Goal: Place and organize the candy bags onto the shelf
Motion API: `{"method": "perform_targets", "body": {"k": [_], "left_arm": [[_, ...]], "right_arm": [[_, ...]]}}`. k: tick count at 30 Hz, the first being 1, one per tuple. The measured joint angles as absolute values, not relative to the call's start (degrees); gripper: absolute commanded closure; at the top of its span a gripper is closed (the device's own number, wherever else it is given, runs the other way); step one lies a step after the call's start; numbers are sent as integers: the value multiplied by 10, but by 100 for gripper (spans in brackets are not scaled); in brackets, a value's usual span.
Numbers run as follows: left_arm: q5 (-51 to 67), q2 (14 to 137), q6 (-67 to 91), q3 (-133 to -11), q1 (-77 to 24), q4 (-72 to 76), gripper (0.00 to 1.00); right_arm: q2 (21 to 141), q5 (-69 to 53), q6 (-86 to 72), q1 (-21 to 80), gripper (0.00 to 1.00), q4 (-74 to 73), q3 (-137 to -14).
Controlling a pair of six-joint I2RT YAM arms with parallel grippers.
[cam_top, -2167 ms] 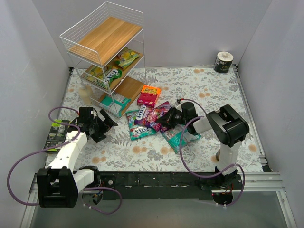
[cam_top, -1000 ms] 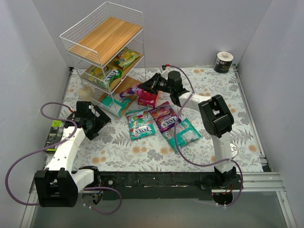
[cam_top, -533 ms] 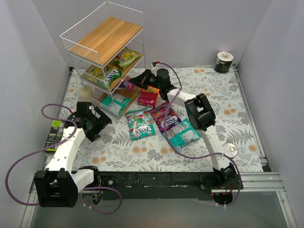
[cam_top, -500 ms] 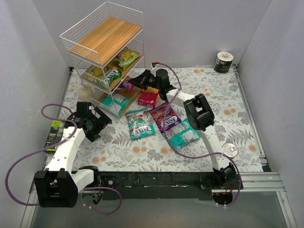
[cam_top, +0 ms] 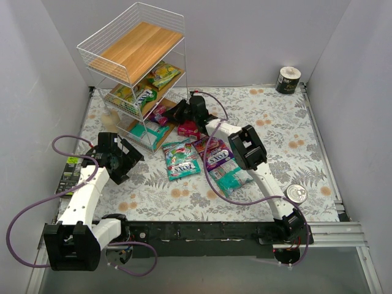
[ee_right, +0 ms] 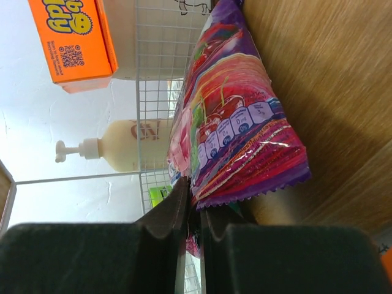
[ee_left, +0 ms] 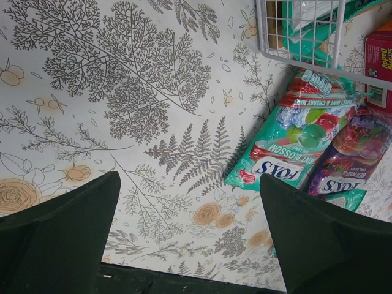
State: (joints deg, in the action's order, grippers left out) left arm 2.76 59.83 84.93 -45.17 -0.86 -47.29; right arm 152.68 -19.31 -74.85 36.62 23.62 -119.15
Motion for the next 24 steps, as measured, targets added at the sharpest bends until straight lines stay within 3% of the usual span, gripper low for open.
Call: {"method": "perform_targets", "body": {"k": [24], "left_arm": [[30, 599, 849, -446, -9, -472, 2]], "right_arm": [[1521, -238, -693, 363, 97, 136, -1207]]}}
